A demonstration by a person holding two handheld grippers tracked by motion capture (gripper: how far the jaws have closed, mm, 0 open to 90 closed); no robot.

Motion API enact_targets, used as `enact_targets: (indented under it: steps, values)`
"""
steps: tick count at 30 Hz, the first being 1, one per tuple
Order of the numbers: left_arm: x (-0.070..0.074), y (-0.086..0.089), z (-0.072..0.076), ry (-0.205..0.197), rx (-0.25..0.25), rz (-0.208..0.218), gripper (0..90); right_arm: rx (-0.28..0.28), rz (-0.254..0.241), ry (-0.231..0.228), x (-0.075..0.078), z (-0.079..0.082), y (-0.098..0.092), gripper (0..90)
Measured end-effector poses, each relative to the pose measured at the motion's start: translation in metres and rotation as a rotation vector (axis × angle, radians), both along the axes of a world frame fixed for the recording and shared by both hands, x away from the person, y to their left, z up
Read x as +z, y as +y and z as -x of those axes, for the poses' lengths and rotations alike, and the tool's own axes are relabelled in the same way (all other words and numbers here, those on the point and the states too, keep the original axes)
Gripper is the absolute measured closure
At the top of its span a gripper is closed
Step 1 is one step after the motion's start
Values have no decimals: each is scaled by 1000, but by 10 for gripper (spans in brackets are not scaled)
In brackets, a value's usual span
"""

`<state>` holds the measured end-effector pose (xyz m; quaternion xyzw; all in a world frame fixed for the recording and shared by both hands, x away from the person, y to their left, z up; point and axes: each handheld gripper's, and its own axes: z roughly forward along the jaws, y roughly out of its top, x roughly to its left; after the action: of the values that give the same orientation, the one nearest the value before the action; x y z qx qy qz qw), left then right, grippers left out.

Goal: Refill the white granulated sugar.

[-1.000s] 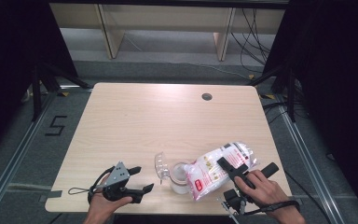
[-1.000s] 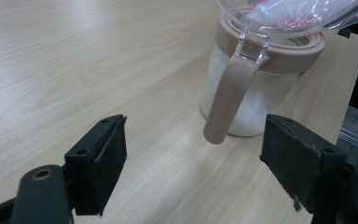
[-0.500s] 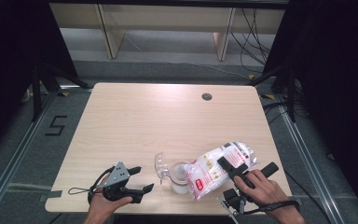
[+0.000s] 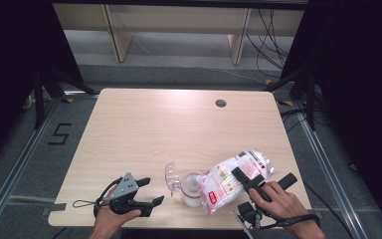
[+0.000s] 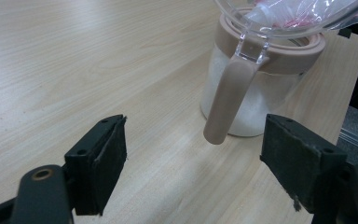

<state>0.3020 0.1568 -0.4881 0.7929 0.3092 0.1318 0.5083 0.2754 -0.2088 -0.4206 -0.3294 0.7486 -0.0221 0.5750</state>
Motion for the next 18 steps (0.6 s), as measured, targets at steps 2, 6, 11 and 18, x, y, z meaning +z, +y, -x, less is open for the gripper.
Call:
enact_targets:
  steps: [2,6,11,18]
  values:
    - [0,0,0,0,0,0,217,-5,2,4,1,1,1,703]
    - [0,0,0,2,2,2,217,-10,-10,3,0,1,0,704]
    - [0,-1,0,3,5,12,217,13,18,-13,2,0,1,704]
    - [0,0,0,1,-1,-1,217,11,16,-19,2,2,1,705]
